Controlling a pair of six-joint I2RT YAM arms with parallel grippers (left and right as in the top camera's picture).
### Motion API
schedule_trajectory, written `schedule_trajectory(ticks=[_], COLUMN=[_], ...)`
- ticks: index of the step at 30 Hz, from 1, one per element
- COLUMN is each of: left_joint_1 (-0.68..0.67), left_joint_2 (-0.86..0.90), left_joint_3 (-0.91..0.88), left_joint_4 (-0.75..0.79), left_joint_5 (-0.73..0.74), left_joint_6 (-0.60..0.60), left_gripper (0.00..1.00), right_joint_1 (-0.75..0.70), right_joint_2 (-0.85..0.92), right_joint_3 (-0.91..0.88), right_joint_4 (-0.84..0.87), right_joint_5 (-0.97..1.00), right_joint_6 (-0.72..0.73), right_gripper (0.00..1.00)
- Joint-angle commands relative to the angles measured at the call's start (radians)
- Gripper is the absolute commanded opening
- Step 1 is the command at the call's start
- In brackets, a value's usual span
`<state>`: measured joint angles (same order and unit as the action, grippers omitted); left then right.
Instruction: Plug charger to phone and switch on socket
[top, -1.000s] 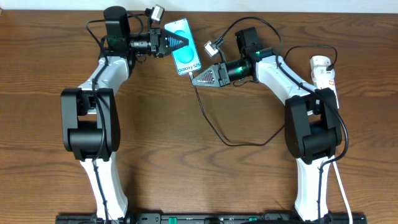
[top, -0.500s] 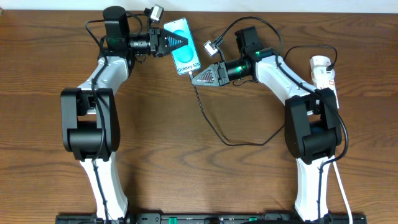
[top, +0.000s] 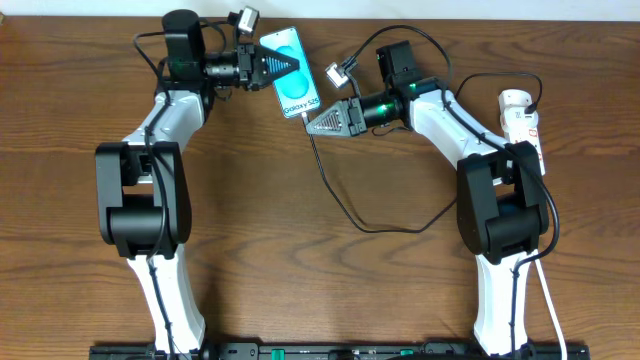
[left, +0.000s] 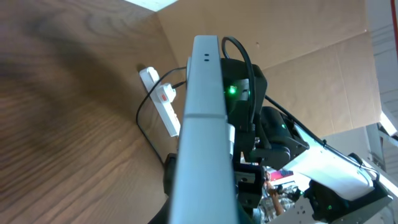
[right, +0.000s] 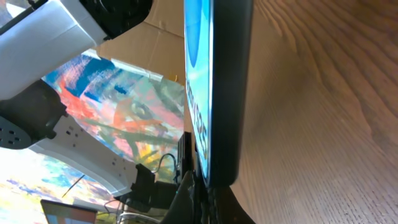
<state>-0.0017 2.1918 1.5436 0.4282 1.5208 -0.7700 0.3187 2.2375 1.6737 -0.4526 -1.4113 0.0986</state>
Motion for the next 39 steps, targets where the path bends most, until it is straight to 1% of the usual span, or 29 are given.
schedule_trajectory(ticks=[1, 27, 39], left_joint_1=[-0.01, -0.01, -0.01], left_joint_2=[-0.024, -0.024, -0.024], left_joint_3=[0.011, 0.011, 0.011], left_joint_4=[0.004, 0.005, 0.005], left_joint_5=[0.053, 0.053, 0.053], left_joint_6=[-0.004, 0.011, 0.015], left_gripper=[0.07, 0.07, 0.07], right_joint_1=[0.002, -0.006, -0.006], right_joint_2=[-0.029, -0.029, -0.029], right_joint_3=[0.008, 0.008, 0.008], right_joint_4=[0.028, 0.046, 0.054], right_joint_5=[-0.009, -0.039, -0.039], right_joint_6=[0.044, 0.044, 0.073], right_gripper=[0.01, 0.01, 0.01])
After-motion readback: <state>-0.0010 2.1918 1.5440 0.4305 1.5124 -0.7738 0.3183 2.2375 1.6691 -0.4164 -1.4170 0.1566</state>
